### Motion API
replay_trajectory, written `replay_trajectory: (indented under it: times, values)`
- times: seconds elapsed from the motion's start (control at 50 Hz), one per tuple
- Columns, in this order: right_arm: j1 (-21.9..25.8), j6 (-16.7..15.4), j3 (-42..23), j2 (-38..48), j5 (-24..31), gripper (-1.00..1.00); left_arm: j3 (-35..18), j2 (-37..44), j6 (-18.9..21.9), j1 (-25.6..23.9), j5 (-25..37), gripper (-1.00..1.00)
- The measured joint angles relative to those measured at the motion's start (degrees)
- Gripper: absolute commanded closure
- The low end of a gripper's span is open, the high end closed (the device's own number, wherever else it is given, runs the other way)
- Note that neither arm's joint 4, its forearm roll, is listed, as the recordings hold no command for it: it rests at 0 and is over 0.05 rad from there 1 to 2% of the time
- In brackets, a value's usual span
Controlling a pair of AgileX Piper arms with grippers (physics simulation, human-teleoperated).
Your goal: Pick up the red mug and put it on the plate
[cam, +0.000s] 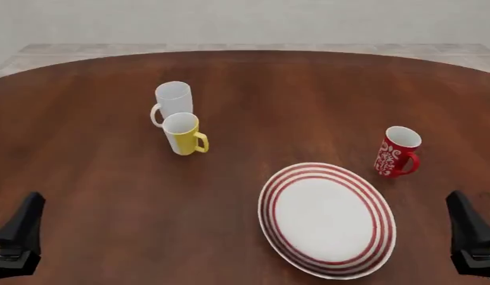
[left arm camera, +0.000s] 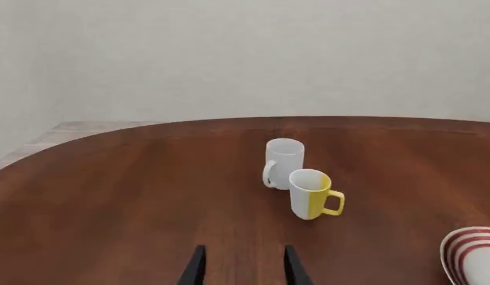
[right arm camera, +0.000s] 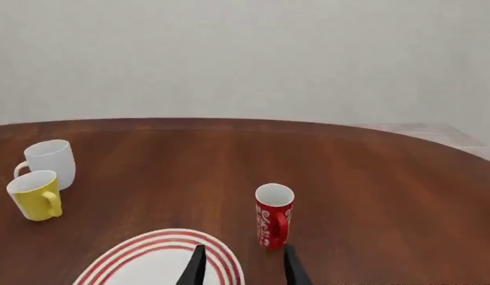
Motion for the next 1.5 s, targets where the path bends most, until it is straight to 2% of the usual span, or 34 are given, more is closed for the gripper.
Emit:
replay_trajectory:
  times: [0.32,0.58,0.78,0.98,1.18,1.5]
  values:
    - [0.1,0.0,-0.5,0.5,0.0,-1.00,-0.1,0.2,0.0,0.0,-0.1,-1.00]
    - [0.6,-0.5,-9.0,4.2,4.0,-1.00,-0.1,0.2,0.0,0.0,-0.1,-1.00]
    - [0.3,-2.0,-17.5,14.0,5.0,-1.00,-0.1,0.3,0.0,0.0,-0.1,-1.00]
    - [-2.5,-0.6,-26.0,25.2,7.1,-1.00,-0.1,0.3,0.0,0.0,-0.1,-1.00]
    - [-4.6,0.4,-33.9,32.1,10.6,-1.00,-0.1,0.3,0.0,0.0,-0.1,-1.00]
    - [-6.1,-1.4,-39.2,40.8,11.6,-1.00,-0.1,0.3,0.0,0.0,-0.1,-1.00]
